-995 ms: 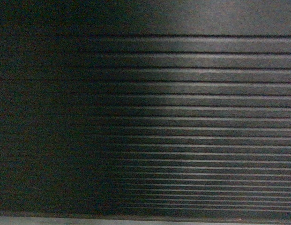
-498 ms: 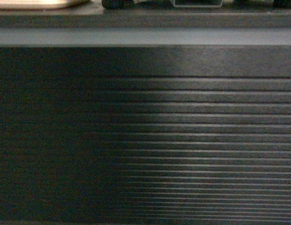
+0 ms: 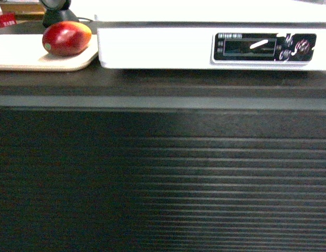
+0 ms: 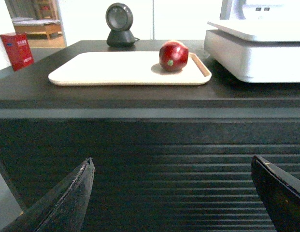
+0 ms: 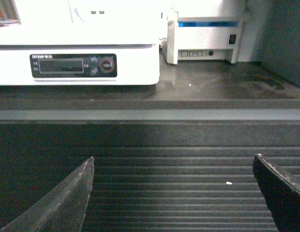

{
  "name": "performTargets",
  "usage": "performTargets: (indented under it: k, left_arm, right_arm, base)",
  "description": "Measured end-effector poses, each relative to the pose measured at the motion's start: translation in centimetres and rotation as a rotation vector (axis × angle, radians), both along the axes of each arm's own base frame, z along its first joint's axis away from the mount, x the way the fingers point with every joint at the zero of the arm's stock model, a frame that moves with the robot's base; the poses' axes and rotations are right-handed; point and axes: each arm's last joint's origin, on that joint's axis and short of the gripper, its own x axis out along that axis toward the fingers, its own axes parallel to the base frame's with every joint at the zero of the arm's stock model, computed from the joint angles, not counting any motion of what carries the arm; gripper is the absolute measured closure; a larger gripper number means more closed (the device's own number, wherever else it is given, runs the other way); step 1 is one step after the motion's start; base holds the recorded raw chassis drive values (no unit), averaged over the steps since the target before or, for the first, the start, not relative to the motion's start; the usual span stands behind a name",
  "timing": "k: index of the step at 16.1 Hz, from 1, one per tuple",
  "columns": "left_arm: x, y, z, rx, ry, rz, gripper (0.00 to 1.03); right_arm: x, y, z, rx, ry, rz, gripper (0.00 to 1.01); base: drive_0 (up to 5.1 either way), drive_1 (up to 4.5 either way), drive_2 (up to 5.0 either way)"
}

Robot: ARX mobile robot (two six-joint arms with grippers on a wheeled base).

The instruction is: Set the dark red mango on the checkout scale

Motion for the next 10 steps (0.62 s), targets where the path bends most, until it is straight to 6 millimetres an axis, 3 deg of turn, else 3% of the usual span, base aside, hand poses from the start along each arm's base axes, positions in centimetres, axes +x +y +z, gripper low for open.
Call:
performTargets:
  k: [10]
  left_arm:
    - [0.0, 0.0, 0.02, 0.0, -0.002, 0.0, 0.05]
  right_arm:
    - [0.0, 0.0, 0.02, 0.0, -0.002, -0.001, 0.03]
  base:
    - [0.0, 0.0, 0.0]
